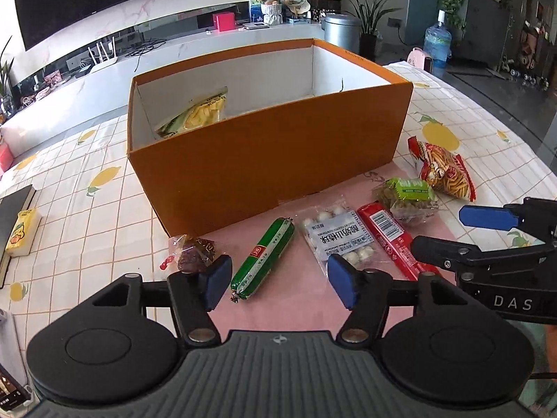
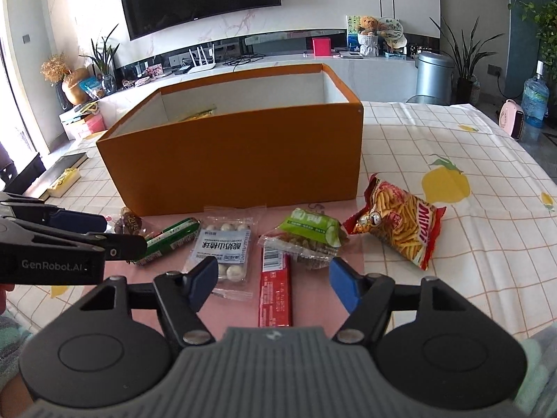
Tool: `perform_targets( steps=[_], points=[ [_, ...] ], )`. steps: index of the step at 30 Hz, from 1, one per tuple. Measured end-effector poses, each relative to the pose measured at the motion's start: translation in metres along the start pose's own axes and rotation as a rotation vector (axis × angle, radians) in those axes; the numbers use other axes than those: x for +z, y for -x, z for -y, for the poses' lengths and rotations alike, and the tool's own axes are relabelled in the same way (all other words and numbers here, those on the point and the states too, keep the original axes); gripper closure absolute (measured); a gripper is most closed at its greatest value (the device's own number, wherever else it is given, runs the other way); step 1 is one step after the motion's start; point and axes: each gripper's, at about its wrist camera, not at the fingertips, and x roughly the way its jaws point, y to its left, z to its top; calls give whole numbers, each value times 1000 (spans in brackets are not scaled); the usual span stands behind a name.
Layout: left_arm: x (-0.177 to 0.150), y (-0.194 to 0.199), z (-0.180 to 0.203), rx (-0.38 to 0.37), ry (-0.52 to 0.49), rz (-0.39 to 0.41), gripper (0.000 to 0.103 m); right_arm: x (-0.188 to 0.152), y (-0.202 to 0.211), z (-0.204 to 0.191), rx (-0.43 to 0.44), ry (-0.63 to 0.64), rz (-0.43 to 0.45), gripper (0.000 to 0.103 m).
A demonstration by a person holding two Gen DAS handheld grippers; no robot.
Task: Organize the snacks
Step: 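Lower the left tool toward the green sausage while the right tool approaches the red candy stick, then grasp the green sausage with the left tool while the right tool grasps the red candy stick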
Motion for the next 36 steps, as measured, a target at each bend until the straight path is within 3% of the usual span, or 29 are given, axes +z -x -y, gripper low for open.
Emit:
perform_targets(
  steps=[4, 8, 15, 23, 36],
  points=[
    [2, -17, -2, 6, -58, -32, 30, -1, -12, -3, -5, 15, -33, 42],
    [5, -36, -12, -13, -32, -69, 38, -2, -23, -2, -3, 11, -88, 50],
    [5, -52, -24, -47, 8, -98, 50, -2, -37, -1, -8, -6, -137, 51],
    [6, -63, -27, -45, 21, -117, 52, -4, -45, -5, -16, 13, -154, 59],
    [10, -67, -12, -42, 14, -114, 75, -6, -53, -5, -25, 8, -187, 64]
  ],
)
